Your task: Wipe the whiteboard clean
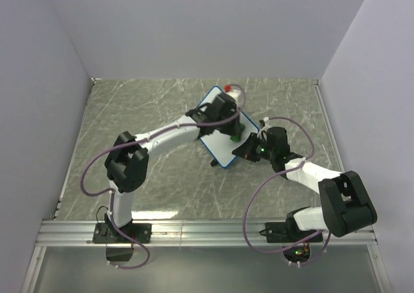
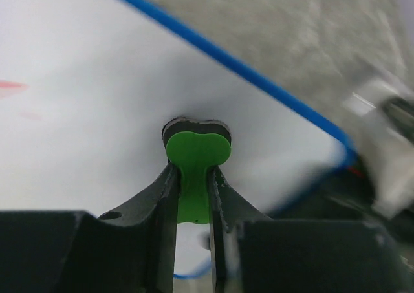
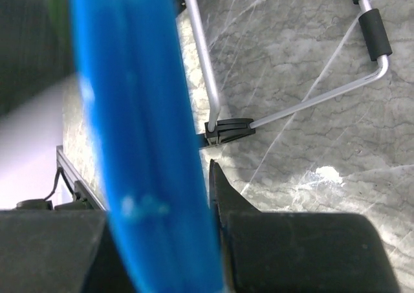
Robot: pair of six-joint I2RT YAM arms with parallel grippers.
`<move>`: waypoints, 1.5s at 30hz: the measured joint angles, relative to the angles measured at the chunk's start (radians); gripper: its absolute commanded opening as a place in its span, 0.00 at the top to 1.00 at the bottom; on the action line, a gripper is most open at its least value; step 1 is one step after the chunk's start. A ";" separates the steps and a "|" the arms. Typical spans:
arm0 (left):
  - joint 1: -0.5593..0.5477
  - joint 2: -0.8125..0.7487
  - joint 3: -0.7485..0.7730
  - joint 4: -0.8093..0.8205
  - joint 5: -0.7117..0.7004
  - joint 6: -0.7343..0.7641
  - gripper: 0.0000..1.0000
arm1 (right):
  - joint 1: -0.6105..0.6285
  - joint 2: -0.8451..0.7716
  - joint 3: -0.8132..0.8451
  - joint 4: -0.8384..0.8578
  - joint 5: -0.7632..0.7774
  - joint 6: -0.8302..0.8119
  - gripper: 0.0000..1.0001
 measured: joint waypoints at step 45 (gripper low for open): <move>0.400 0.142 0.016 0.094 0.182 -0.048 1.00 | -0.003 0.243 0.237 -0.008 -0.120 -0.046 1.00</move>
